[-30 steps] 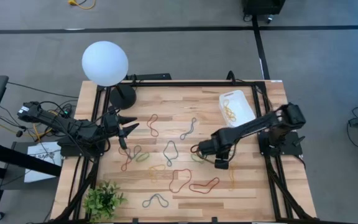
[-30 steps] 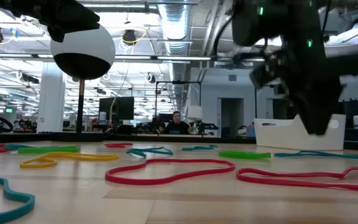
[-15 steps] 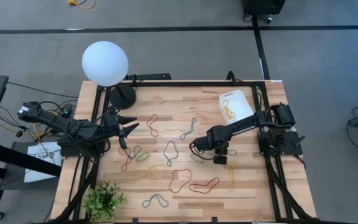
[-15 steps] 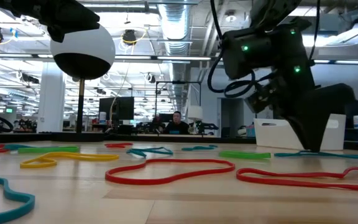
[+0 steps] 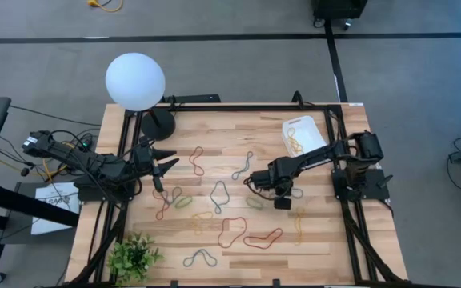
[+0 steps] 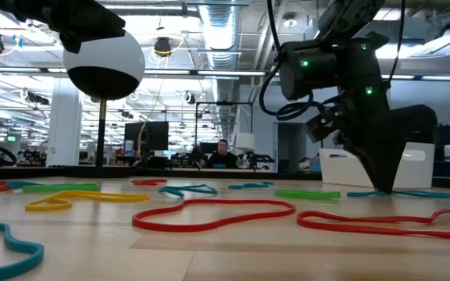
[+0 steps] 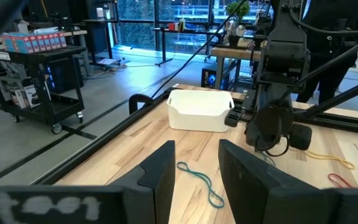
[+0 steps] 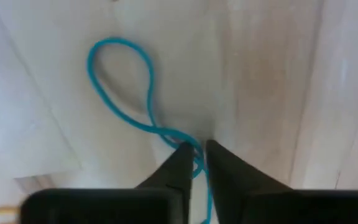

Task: Pick and place items into bin
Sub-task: Put the blue rubber band into the white bin

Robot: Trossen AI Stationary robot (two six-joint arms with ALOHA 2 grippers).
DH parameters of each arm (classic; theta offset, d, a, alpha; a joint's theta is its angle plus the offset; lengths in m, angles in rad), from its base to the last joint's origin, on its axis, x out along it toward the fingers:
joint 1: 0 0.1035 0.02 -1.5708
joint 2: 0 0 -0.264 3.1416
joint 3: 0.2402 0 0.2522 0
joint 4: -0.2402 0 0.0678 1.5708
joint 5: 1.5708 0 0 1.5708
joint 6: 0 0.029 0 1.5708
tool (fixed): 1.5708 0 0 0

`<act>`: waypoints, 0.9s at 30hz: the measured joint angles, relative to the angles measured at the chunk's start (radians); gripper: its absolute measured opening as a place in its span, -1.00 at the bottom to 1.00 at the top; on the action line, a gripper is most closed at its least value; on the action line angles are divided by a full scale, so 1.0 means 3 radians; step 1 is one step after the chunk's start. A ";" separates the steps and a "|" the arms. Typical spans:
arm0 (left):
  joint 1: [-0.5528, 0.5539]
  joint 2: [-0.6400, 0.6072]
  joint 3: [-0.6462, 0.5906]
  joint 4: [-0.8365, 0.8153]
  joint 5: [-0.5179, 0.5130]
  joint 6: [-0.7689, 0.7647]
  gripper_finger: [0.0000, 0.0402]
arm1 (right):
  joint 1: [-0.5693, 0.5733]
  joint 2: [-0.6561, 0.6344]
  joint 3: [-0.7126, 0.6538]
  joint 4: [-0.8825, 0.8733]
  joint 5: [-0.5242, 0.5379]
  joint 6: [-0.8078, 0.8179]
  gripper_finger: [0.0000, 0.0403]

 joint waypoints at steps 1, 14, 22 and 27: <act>0.0001 0.0000 0.0000 0.0001 0.0000 0.0000 -0.43 | 0.0002 -0.0021 0.0028 -0.0035 -0.0004 -0.0031 -0.94; 0.0001 0.0001 0.0000 0.0001 0.0000 0.0000 -0.43 | -0.0035 -0.0954 0.1059 -0.1836 0.1294 0.0222 -0.98; 0.0001 0.0001 0.0000 0.0001 0.0000 0.0021 -0.43 | -0.0514 -0.1762 0.0977 -0.1865 0.2389 0.1161 -0.99; 0.0000 0.0000 0.0000 0.0003 0.0000 0.0017 -0.43 | -0.0908 -0.2024 0.0646 -0.1636 0.2318 0.1532 -0.99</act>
